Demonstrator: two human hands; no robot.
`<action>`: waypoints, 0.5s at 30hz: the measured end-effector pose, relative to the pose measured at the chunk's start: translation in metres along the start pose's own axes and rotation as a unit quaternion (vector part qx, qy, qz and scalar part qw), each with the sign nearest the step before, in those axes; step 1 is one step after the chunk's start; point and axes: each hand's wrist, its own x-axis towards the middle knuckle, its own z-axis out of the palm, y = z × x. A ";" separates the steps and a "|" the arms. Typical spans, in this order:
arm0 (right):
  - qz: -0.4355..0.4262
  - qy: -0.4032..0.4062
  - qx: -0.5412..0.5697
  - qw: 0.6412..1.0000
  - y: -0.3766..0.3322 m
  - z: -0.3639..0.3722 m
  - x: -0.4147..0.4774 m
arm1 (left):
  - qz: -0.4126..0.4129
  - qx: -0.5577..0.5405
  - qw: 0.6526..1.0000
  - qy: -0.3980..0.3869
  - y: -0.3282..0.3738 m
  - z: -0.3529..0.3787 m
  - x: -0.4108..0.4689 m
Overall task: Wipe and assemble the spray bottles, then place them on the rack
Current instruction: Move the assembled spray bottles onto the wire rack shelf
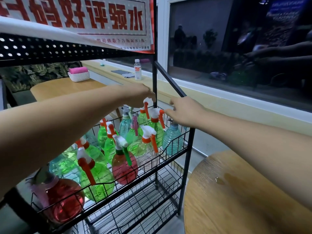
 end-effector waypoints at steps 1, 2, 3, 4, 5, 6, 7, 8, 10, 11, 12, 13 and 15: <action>0.000 -0.004 -0.002 1.000 0.004 -0.001 -0.004 | 0.002 -0.010 1.000 0.004 0.006 -0.005 -0.005; 0.002 -0.007 -0.004 1.000 0.008 0.000 -0.009 | 0.002 -0.011 1.000 0.005 0.012 -0.009 -0.010; 0.005 -0.009 -0.006 1.000 0.012 0.001 -0.014 | 0.010 -0.014 1.000 0.007 0.019 -0.011 -0.013; 0.009 -0.011 -0.012 1.000 0.015 0.002 -0.018 | 0.023 -0.017 1.000 0.010 0.026 -0.012 -0.015; 0.011 -0.016 -0.020 1.000 0.017 0.003 -0.021 | 0.038 -0.025 0.999 0.012 0.032 -0.011 -0.014; 0.012 -0.023 -0.027 0.999 0.020 0.003 -0.024 | 0.051 -0.031 0.998 0.011 0.038 -0.010 -0.014; 0.011 -0.030 -0.028 0.999 0.021 0.004 -0.027 | 0.065 -0.040 0.997 0.010 0.044 -0.007 -0.013; 0.011 -0.033 -0.023 0.999 0.023 0.006 -0.028 | 0.076 -0.046 0.996 0.009 0.049 -0.005 -0.011; 0.011 -0.037 -0.001 0.999 0.026 0.007 -0.030 | 0.091 -0.043 0.995 0.009 0.054 -0.001 -0.003; 0.009 -0.039 0.010 0.999 0.027 0.007 -0.031 | 0.094 -0.033 0.995 0.006 0.056 0.001 0.001; 0.004 -0.040 0.019 0.999 0.027 0.006 -0.031 | 0.095 -0.027 0.995 0.001 0.057 0.003 0.003; -0.001 -0.042 0.025 0.999 0.026 0.005 -0.032 | 0.095 -0.032 0.995 0.000 0.058 0.004 0.004; -0.011 -0.043 0.029 0.999 0.022 0.003 -0.034 | 0.090 -0.040 0.995 0.008 0.059 0.004 0.004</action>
